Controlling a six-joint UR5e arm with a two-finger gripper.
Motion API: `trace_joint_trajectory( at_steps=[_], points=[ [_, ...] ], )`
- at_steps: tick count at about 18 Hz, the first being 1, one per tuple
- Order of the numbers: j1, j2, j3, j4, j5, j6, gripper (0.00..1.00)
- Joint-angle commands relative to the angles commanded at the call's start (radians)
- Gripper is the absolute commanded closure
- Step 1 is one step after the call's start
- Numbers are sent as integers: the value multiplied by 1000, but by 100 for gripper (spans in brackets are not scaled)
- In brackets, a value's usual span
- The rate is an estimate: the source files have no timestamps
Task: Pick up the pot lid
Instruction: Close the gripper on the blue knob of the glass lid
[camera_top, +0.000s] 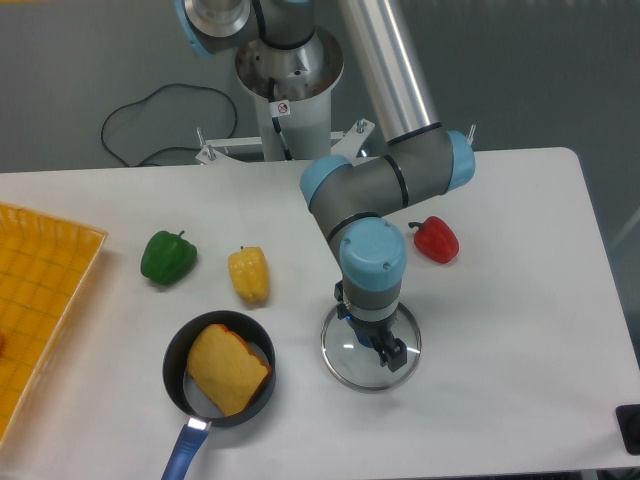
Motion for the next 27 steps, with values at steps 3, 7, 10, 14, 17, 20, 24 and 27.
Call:
trace_joint_trajectory(
  at_steps=[3, 7, 10, 14, 17, 20, 24, 27],
  points=[
    [5, 2, -3, -2, 0, 32, 0],
    [12, 2, -5, -2, 2, 49, 0],
    [11, 0, -8, -2, 3, 51, 0],
    [11, -2, -8, -2, 14, 61, 0],
    [6, -6, -8, -2, 47, 75, 0],
    [6, -6, -8, -2, 49, 75, 0],
    [3, -8, -9, -2, 49, 71, 0],
    [3, -9, -9, 0, 48, 69, 0]
  ],
)
